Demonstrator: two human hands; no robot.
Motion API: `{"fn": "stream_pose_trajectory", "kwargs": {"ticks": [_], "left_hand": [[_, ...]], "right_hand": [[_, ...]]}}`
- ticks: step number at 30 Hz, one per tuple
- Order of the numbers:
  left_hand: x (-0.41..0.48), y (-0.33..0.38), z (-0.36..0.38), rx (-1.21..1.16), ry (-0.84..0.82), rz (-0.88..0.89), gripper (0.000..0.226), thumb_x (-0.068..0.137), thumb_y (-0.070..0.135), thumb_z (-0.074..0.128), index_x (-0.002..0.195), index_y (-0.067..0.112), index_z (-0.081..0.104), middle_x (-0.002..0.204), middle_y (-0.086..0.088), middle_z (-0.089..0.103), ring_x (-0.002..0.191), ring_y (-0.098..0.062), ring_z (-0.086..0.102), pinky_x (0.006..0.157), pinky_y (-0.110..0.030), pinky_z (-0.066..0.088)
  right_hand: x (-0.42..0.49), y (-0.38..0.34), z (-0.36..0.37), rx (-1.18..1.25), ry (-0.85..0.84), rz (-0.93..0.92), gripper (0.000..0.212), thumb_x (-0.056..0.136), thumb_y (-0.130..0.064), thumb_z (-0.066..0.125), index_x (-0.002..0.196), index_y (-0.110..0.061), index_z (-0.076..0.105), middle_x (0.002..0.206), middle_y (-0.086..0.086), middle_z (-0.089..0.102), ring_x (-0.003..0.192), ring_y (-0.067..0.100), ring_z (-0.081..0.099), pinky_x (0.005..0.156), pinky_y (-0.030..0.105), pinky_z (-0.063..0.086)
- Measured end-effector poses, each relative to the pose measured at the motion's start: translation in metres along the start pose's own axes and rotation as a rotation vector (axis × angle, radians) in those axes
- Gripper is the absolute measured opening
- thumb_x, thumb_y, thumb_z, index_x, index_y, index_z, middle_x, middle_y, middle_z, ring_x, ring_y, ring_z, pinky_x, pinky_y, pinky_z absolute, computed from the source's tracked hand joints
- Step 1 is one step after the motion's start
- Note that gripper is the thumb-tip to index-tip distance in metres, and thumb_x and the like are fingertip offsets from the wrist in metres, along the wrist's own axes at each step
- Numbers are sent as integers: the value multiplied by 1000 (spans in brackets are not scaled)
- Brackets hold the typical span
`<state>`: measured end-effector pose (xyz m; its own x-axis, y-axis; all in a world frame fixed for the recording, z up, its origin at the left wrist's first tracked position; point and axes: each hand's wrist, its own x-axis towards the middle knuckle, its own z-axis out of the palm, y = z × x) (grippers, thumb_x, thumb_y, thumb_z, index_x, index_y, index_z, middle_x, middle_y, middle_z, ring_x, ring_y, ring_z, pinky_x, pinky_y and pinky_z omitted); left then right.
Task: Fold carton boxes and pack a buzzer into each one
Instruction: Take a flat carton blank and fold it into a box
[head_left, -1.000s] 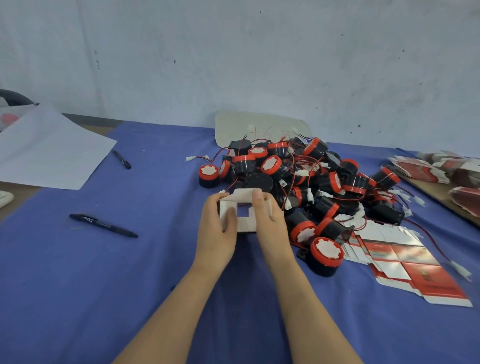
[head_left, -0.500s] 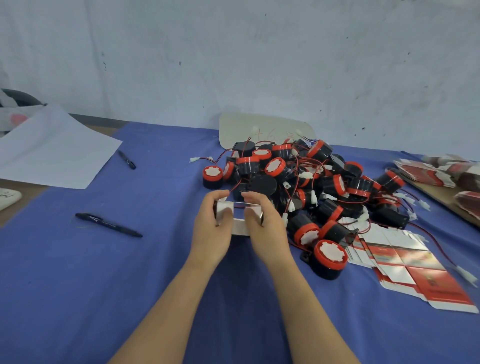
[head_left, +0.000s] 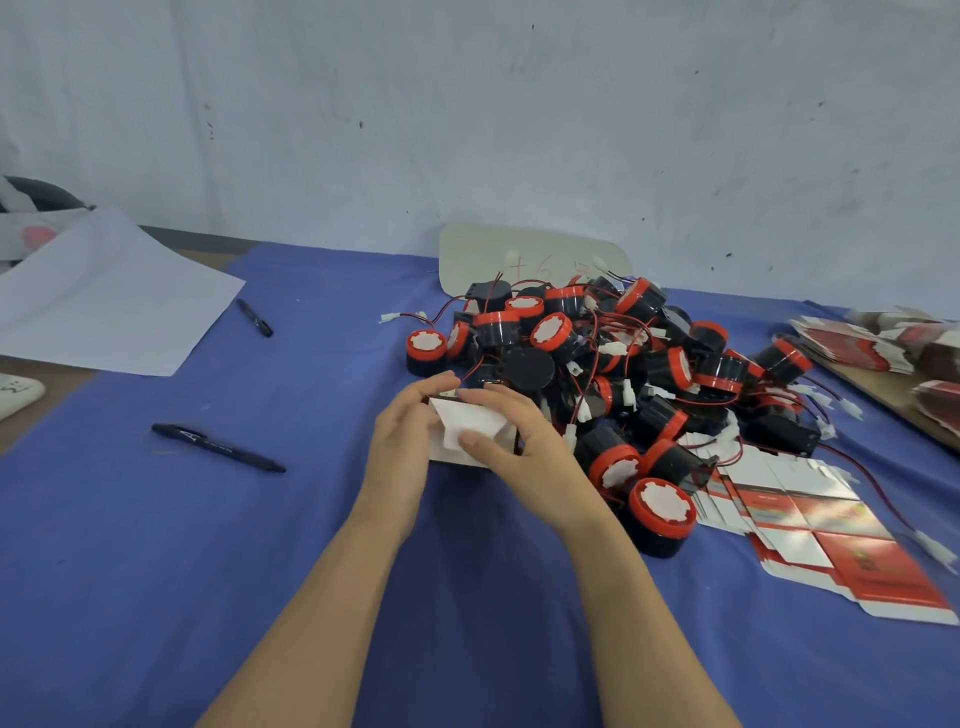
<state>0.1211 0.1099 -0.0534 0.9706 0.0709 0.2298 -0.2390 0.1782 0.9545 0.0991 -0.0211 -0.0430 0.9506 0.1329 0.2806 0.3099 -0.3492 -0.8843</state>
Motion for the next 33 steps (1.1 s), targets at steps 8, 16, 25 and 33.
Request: {"fn": "stream_pose_trajectory", "kwargs": {"ticks": [8,16,25,33], "left_hand": [[-5,2,8,57,-43,-5,41,93,0,35,114,20,64,123,4,62,113,-10,56,95,-27,46],[-6,-3,11,33,9,-47,27,100,20,39,118,24,59,119,10,59,116,-13,53,100,-32,43],[-8,-2,16,88,-29,-46,31,100,15,35,112,21,63,118,13,60,114,-9,54,98,-29,44],[-6,-10,15,222,75,-114,24,102,38,31,115,30,50,119,9,50,90,10,47,64,1,36]], "right_hand": [[3,14,6,-170,230,-5,24,90,-18,62,106,-35,55,113,-13,57,97,-10,48,77,-1,34],[4,15,8,-152,200,-6,31,88,-16,64,102,-42,53,114,-15,52,101,-15,45,79,-1,35],[4,20,3,-252,212,-40,25,89,-14,64,107,-30,58,114,-10,51,100,1,49,80,6,38],[5,10,10,2,376,-45,9,96,-20,55,93,-26,62,104,-6,62,90,-4,56,75,7,42]]}}
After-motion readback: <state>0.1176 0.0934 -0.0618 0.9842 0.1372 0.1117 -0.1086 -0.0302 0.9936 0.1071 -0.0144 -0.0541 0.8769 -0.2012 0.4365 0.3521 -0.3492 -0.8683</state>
